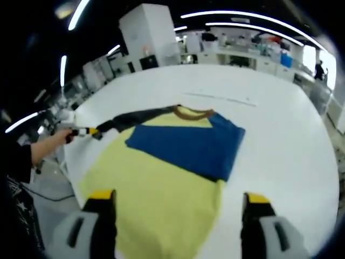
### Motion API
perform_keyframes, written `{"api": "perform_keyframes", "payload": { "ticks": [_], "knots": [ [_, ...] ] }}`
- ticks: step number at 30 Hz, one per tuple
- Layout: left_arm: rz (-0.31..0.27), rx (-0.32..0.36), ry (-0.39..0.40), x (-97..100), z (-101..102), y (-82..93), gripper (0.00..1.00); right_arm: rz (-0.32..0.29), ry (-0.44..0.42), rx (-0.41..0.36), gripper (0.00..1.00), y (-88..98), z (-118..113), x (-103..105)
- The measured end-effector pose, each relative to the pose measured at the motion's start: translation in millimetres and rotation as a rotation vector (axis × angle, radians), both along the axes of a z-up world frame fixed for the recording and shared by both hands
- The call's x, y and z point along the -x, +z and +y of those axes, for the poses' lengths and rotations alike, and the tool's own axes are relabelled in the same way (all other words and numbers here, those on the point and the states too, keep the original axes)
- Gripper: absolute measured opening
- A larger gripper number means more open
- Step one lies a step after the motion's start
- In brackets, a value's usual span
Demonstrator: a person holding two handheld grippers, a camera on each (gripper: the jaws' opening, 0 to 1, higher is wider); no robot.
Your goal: Fold the garment on the visible template until the final outline fits inside the template.
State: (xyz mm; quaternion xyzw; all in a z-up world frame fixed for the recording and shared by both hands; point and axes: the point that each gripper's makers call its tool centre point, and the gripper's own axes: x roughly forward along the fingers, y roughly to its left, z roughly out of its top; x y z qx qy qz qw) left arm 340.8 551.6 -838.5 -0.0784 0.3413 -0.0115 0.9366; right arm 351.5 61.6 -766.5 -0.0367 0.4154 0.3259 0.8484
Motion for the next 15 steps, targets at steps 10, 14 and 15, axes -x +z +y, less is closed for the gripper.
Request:
{"api": "perform_keyframes", "payload": {
  "ticks": [10,14,15],
  "knots": [
    [-0.048,-0.049,0.01,13.0,-2.7,19.6,0.0,-0.008,0.008,0.032,0.97,-1.4,4.0,15.7],
    [-0.07,-0.055,0.047,23.7,-0.2,28.3,0.0,-0.017,0.002,0.019,0.97,1.8,5.3,18.9],
    [-0.073,-0.053,0.053,25.5,0.2,29.2,0.0,-0.016,0.002,0.016,0.97,1.8,5.8,20.1]
  ]
}}
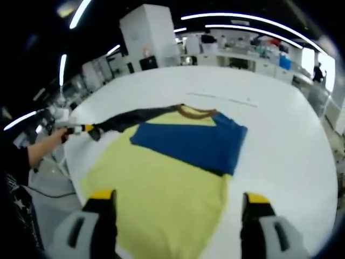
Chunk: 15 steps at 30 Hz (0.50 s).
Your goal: Fold the garment on the visible template until the final outline fits inside the template.
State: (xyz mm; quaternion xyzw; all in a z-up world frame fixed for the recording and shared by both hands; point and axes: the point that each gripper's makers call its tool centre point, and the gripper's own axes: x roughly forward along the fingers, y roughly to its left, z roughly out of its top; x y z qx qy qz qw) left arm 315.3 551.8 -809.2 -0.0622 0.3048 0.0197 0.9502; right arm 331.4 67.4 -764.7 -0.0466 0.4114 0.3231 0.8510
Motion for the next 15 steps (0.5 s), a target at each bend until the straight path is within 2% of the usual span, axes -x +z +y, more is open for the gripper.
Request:
{"api": "perform_keyframes", "payload": {
  "ticks": [2,4,9,15],
  "knots": [
    [-0.013,0.013,0.01,9.0,-3.2,6.9,0.0,0.002,0.004,0.0,0.97,-0.7,0.6,4.2],
    [-0.02,0.016,0.013,8.6,-1.8,6.0,0.0,0.002,0.002,-0.003,0.97,-0.7,0.9,7.2],
    [-0.037,-0.009,0.021,17.6,-1.0,8.8,0.0,-0.001,0.006,-0.016,0.98,1.9,3.1,11.9],
    [0.003,-0.007,0.025,17.6,1.2,-5.8,0.0,-0.001,-0.005,-0.018,0.98,2.1,0.4,15.2]
  ]
}}
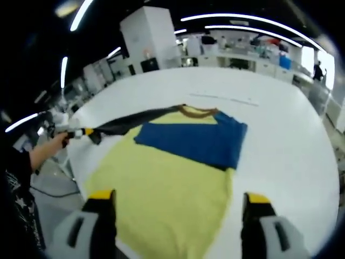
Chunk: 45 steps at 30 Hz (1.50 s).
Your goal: Fold the garment on the visible template until the final outline fits inside the template.
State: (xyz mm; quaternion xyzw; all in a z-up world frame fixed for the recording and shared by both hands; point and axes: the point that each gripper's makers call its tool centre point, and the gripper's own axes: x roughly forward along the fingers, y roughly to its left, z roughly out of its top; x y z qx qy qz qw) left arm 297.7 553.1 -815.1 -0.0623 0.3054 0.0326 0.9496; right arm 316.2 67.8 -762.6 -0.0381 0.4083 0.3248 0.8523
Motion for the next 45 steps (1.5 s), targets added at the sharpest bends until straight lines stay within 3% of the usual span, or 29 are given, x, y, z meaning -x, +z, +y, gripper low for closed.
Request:
{"api": "perform_keyframes", "payload": {
  "ticks": [8,15,17,28,35,45],
  "knots": [
    [0.01,-0.003,0.016,-9.4,-0.6,1.4,0.0,0.0,-0.007,-0.005,0.99,0.2,-4.1,3.2],
    [0.005,-0.024,0.001,-32.3,1.5,4.3,0.0,0.004,-0.005,-0.01,0.99,-0.6,-2.0,6.4],
    [0.037,-0.021,0.028,-28.6,-0.5,-0.1,0.0,0.005,-0.004,-0.012,0.99,-0.5,0.0,7.7],
    [0.044,0.027,0.106,-20.0,7.5,-2.1,0.0,0.006,-0.017,-0.014,0.99,1.2,-1.8,10.0],
    [-0.01,0.051,0.081,-33.9,3.2,18.5,0.0,0.009,-0.013,-0.02,0.99,2.8,0.4,10.9],
    [-0.13,0.061,-0.001,-60.4,-33.7,63.3,0.0,0.005,-0.014,-0.023,0.99,5.3,-1.8,10.9]
  ]
}}
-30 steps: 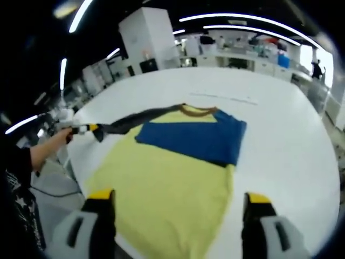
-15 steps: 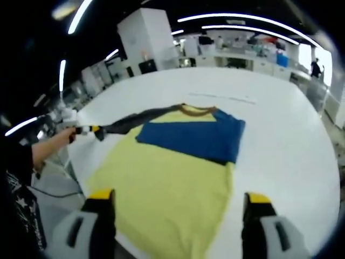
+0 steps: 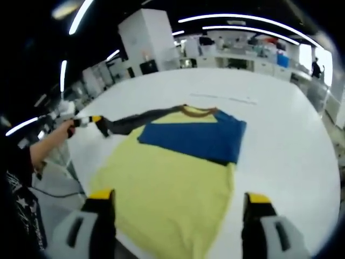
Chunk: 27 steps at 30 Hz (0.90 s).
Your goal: Fold the garment on the visible template until the final outline fits inside the template.
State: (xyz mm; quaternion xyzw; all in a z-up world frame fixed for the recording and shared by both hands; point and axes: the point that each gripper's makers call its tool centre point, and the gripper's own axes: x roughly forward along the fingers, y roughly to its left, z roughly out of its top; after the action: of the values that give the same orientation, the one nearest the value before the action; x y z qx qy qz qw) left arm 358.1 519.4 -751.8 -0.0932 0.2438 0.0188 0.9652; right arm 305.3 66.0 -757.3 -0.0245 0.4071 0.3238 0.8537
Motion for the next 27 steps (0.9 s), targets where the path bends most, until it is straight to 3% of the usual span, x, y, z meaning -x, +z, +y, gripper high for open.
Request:
{"api": "perform_keyframes", "payload": {
  "ticks": [8,12,27],
  "knots": [
    [-0.1,0.029,-0.044,-14.1,-46.5,32.4,0.0,-0.006,0.0,0.0,0.99,0.1,-2.9,3.0],
    [-0.116,0.048,-0.064,-26.2,-55.8,34.3,0.0,-0.006,0.002,-0.003,0.99,-0.4,-3.3,5.0],
    [-0.196,0.185,-0.135,-50.9,-135.4,46.5,0.0,0.014,0.001,-0.002,0.99,-9.7,-7.2,13.2]
  ]
}}
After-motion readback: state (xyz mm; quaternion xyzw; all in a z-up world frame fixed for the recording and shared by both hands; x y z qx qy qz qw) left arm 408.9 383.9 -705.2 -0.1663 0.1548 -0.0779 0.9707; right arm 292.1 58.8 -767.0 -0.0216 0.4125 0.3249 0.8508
